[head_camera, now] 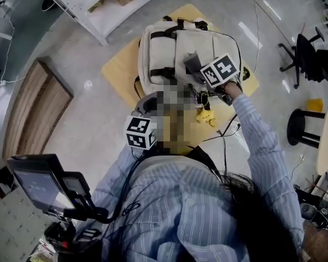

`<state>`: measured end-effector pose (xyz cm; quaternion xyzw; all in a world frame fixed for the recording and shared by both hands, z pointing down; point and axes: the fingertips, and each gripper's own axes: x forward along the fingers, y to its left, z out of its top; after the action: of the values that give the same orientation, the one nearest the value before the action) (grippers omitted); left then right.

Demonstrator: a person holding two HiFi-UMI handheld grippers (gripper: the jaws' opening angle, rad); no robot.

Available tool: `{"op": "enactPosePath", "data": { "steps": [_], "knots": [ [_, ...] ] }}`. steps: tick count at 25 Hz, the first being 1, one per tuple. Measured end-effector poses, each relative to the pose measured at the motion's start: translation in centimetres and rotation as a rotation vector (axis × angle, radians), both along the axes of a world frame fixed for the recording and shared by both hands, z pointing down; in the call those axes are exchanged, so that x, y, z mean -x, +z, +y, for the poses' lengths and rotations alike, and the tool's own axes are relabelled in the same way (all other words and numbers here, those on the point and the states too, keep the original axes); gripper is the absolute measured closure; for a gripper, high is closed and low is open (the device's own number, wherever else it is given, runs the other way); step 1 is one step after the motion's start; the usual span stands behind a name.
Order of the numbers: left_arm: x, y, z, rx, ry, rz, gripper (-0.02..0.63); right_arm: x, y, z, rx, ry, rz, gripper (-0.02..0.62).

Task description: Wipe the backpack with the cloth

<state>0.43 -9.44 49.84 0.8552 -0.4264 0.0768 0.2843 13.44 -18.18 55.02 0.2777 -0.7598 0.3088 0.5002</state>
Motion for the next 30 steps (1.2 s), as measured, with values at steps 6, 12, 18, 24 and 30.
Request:
{"op": "enactPosePath", "data": {
  "steps": [6, 12, 18, 24, 30],
  "knots": [
    [-1.9, -0.3, 0.3, -0.010, 0.050, 0.002, 0.601, -0.3, 0.5, 5.3, 0.012, 0.008, -0.018, 0.502],
    [-3.5, -0.6, 0.2, -0.012, 0.098, 0.006, 0.601, -0.1, 1.8, 9.8, 0.072, -0.021, -0.022, 0.502],
    [-4.6, -0.2, -0.5, -0.009, 0.131, 0.004, 0.601, -2.1, -0.2, 7.1, 0.045, 0.014, -0.057, 0.502],
    [-5.1, 0.4, -1.7, 0.005, 0.149, 0.002, 0.601, -6.5, -3.5, -2.9, -0.068, 0.080, 0.000, 0.502],
    [-5.3, 0.6, -2.3, 0.009, 0.163, 0.000, 0.601, -9.0, -3.3, -13.0, -0.094, 0.158, 0.060, 0.502]
  ]
}}
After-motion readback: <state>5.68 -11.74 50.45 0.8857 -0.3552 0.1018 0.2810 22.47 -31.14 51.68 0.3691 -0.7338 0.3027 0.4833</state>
